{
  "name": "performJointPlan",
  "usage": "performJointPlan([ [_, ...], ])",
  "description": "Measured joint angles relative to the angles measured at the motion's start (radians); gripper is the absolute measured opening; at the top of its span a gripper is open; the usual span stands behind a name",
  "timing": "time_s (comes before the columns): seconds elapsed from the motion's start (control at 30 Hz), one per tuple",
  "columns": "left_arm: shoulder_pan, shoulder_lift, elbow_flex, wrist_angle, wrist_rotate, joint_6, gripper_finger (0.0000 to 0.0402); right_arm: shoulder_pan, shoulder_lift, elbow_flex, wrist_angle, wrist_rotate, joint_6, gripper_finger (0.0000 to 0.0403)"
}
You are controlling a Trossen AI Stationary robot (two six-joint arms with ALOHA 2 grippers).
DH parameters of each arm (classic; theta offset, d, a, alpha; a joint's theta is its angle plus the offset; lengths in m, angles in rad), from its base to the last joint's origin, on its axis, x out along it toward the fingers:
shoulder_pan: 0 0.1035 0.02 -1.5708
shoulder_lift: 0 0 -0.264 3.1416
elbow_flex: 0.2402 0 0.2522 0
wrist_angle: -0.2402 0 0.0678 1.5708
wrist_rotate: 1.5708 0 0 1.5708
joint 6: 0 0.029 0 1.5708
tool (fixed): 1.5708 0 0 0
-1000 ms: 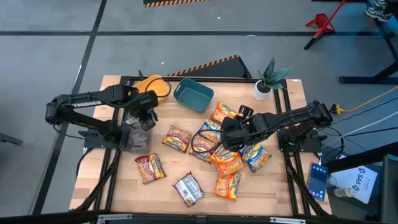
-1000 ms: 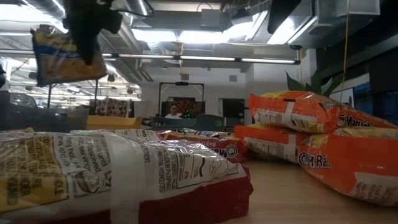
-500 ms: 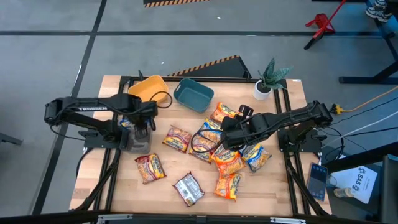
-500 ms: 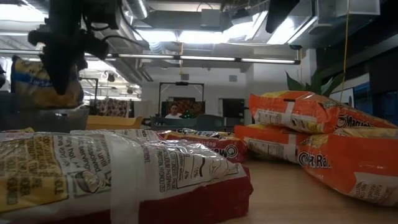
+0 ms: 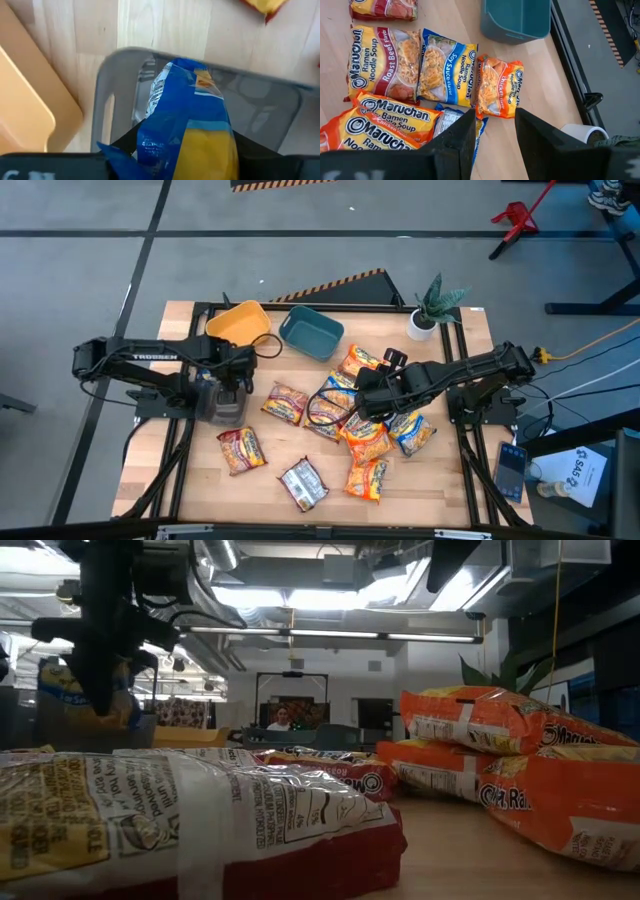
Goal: Sort Maruchan noodles
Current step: Put the blue noodle pack into the black bin
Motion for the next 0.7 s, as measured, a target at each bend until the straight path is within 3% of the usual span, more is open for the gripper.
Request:
performJointPlan([
  [0.43,0.061,0.006,-0.002,0.024,-0.005,0.051,0.0142,0.000,0.000,0.000,0.006,0.000,-0.024,0.0127],
  [0.7,0.078,0.006,-0.002,0.036,0.000,0.115,0.0173,0.000,0.000,0.000,0.006,-0.027,-0.027,0.0127],
])
